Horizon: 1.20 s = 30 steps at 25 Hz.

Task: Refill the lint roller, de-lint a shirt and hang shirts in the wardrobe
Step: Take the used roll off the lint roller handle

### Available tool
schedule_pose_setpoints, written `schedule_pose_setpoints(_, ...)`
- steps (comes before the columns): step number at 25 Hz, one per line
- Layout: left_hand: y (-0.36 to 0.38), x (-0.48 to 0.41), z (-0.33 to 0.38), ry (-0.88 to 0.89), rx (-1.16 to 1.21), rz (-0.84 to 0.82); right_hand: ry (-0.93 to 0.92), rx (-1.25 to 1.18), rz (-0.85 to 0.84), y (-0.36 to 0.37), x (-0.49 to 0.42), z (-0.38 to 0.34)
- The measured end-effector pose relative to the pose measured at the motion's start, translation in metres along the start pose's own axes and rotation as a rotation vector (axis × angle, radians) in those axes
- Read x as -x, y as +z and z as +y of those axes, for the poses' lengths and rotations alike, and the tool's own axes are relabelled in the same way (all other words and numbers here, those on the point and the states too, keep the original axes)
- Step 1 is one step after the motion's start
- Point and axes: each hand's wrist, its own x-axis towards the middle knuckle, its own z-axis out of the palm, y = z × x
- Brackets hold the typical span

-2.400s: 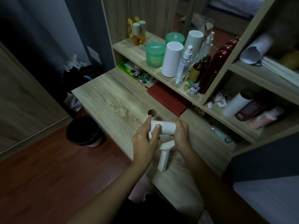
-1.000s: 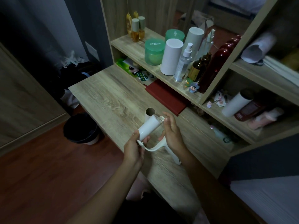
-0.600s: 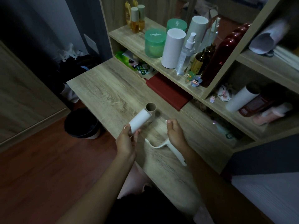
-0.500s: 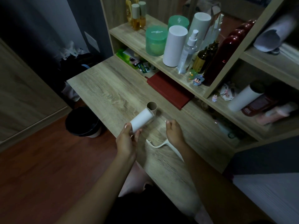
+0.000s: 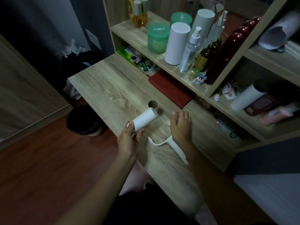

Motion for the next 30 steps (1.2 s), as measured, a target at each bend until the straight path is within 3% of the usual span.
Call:
schedule_pose_setpoints(2, 0.001, 0.001, -0.002, 0.005, -0.021, -0.016, -0.045, -0.323, -0.119, -0.02, 0.001, -0.016)
schedule_pose_setpoints(4, 0.004, 0.003, -0.005, -0.001, -0.053, -0.034, -0.088, -0.531, -0.386, -0.039, 0.007, -0.03)
schedule_pose_setpoints(7, 0.006, 0.006, -0.012, -0.018, -0.095, -0.088, -0.181, -0.567, -0.608, -0.045, 0.018, -0.036)
schedule_pose_setpoints(12, 0.005, 0.012, -0.013, -0.001, -0.155, -0.193, -0.247, -0.47, -0.465, -0.035, 0.018, -0.033)
schedule_pose_setpoints(20, -0.003, 0.0, -0.015, 0.063, -0.226, -0.239, -0.238, -0.443, -0.466, -0.041, 0.009, -0.04)
schedule_pose_setpoints(26, 0.006, -0.018, -0.006, -0.062, -0.132, -0.24, -0.189, -0.501, -0.423, -0.044, 0.003, -0.045)
schedule_pose_setpoints(28, 0.001, -0.041, -0.004, 0.122, -0.465, -0.223, -0.198, -0.513, -0.384, -0.044, 0.001, -0.043)
schedule_pose_setpoints(30, -0.008, -0.065, 0.0, 0.459, -1.119, -0.161, -0.177, -0.52, -0.362, -0.043, 0.002, -0.037)
